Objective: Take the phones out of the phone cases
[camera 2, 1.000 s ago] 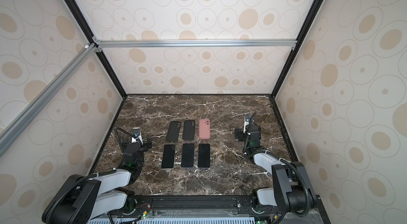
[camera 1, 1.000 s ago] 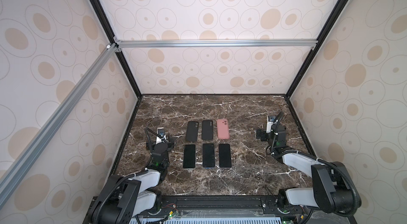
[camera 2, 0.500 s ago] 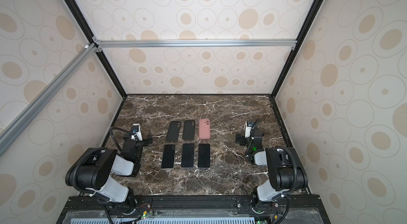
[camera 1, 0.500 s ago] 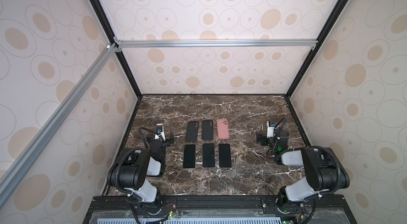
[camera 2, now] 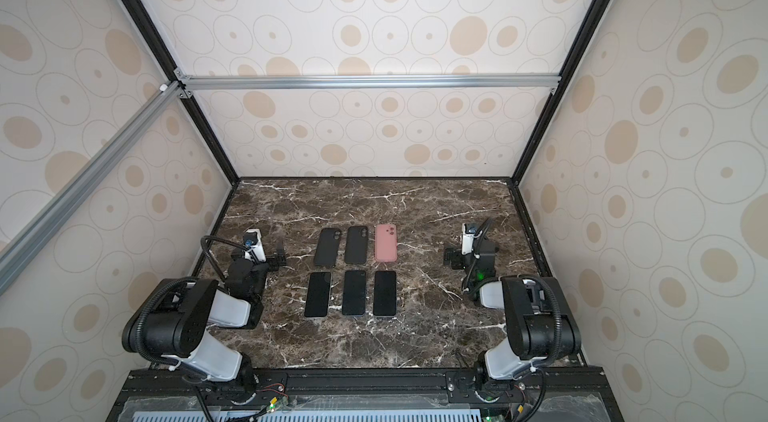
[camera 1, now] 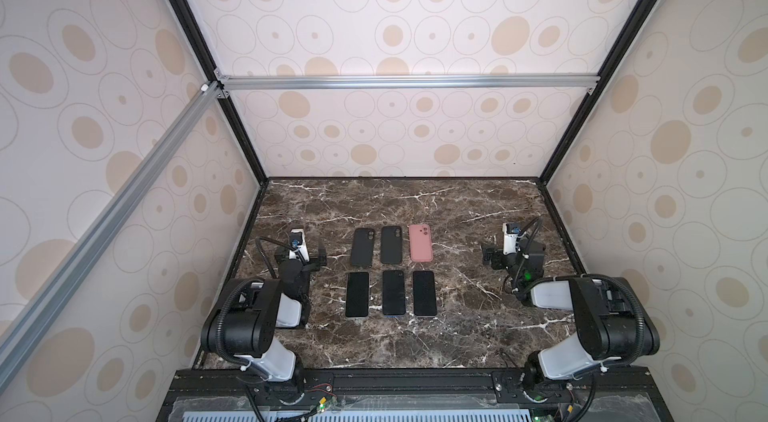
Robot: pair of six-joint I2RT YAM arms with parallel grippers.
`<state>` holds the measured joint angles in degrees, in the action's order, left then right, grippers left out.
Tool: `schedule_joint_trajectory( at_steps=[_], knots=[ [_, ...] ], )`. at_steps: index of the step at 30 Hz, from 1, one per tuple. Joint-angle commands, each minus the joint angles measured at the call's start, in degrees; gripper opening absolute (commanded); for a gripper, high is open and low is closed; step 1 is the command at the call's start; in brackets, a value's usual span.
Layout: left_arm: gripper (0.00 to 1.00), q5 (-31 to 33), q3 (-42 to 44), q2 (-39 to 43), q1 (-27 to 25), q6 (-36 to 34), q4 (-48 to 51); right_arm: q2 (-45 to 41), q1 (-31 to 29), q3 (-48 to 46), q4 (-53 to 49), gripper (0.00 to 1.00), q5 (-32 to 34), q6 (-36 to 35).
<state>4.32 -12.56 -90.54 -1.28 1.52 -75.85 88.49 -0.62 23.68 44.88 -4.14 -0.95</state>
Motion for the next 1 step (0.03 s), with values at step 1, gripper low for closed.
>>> schedule_joint_trajectory(
  at_steps=[1],
  knots=[
    [0.99,-0.94,-0.79,0.13,0.18,-0.88,-0.69,-0.53,-0.08,0.58,0.03,1.00,-0.25,-0.84]
  ],
)
